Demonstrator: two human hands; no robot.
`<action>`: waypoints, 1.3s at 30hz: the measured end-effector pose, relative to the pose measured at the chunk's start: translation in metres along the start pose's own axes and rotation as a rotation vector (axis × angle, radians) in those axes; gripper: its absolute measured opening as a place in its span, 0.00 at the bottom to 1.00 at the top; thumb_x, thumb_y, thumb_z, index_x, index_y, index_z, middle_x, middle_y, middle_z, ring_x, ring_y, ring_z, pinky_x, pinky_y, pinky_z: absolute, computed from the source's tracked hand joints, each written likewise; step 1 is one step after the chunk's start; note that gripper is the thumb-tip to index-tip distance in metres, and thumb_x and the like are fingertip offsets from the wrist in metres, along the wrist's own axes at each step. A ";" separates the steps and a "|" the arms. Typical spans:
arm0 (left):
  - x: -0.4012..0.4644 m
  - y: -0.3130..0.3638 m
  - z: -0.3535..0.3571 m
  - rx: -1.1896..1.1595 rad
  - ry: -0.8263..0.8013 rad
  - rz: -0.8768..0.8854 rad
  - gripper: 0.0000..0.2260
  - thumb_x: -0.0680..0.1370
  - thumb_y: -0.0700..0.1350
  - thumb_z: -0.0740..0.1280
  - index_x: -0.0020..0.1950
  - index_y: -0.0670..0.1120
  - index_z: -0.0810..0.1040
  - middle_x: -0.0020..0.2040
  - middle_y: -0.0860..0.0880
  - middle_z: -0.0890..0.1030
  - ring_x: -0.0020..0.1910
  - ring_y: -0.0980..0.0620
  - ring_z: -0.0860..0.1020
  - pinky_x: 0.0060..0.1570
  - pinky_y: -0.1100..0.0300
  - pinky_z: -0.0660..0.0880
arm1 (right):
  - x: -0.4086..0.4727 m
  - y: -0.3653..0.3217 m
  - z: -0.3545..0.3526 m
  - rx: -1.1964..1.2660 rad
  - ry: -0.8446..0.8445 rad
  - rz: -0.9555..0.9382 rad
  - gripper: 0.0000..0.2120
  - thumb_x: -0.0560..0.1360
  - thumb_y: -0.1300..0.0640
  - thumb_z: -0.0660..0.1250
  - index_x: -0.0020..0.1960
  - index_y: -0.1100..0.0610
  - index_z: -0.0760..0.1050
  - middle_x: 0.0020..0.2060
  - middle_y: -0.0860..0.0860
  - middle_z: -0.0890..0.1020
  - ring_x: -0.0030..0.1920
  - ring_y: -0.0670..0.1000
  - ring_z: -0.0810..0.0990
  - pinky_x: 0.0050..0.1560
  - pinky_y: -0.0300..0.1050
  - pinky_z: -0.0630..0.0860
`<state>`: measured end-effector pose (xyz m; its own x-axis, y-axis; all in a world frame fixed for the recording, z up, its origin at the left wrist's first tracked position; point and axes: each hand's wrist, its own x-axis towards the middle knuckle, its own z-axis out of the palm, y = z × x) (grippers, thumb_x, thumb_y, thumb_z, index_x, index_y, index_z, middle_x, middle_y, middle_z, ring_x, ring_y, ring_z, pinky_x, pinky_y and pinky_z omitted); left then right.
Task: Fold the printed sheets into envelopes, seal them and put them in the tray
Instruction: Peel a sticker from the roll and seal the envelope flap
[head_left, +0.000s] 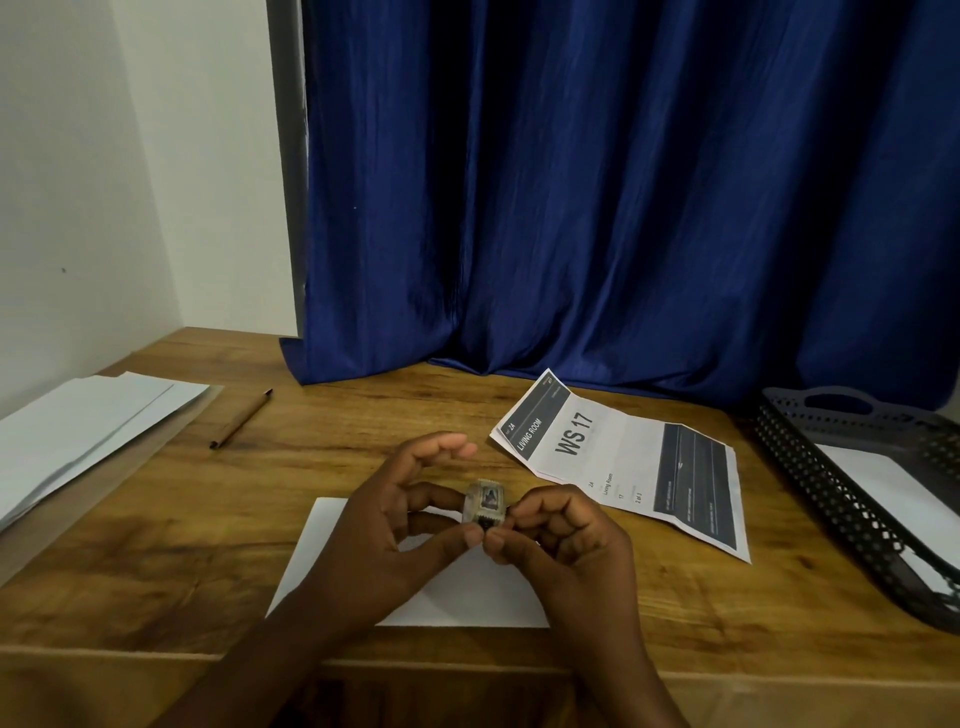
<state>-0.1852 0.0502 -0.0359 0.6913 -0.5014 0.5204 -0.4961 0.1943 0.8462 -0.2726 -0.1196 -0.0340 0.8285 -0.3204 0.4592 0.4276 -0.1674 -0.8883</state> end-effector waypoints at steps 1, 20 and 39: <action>0.000 0.000 0.000 0.010 0.006 -0.013 0.33 0.71 0.46 0.78 0.74 0.52 0.69 0.68 0.50 0.78 0.57 0.43 0.83 0.51 0.52 0.83 | 0.000 0.001 0.000 0.000 0.009 -0.011 0.12 0.67 0.69 0.78 0.44 0.56 0.81 0.38 0.54 0.86 0.39 0.51 0.86 0.38 0.39 0.81; 0.002 -0.001 0.000 0.357 -0.050 0.001 0.19 0.78 0.41 0.71 0.68 0.54 0.78 0.63 0.62 0.78 0.64 0.58 0.77 0.57 0.64 0.79 | 0.007 0.008 0.002 -0.291 0.071 -0.042 0.11 0.74 0.59 0.75 0.51 0.44 0.85 0.48 0.42 0.84 0.50 0.45 0.83 0.44 0.35 0.79; 0.002 -0.004 -0.005 0.087 -0.060 -0.133 0.16 0.80 0.35 0.67 0.66 0.48 0.79 0.57 0.50 0.85 0.55 0.45 0.83 0.49 0.53 0.83 | 0.005 0.008 0.001 -0.211 0.034 -0.117 0.04 0.72 0.51 0.72 0.45 0.45 0.85 0.46 0.46 0.85 0.50 0.49 0.83 0.44 0.40 0.80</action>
<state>-0.1791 0.0525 -0.0371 0.7223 -0.5680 0.3945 -0.4480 0.0502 0.8926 -0.2652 -0.1215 -0.0385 0.7634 -0.3180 0.5622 0.4323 -0.3951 -0.8106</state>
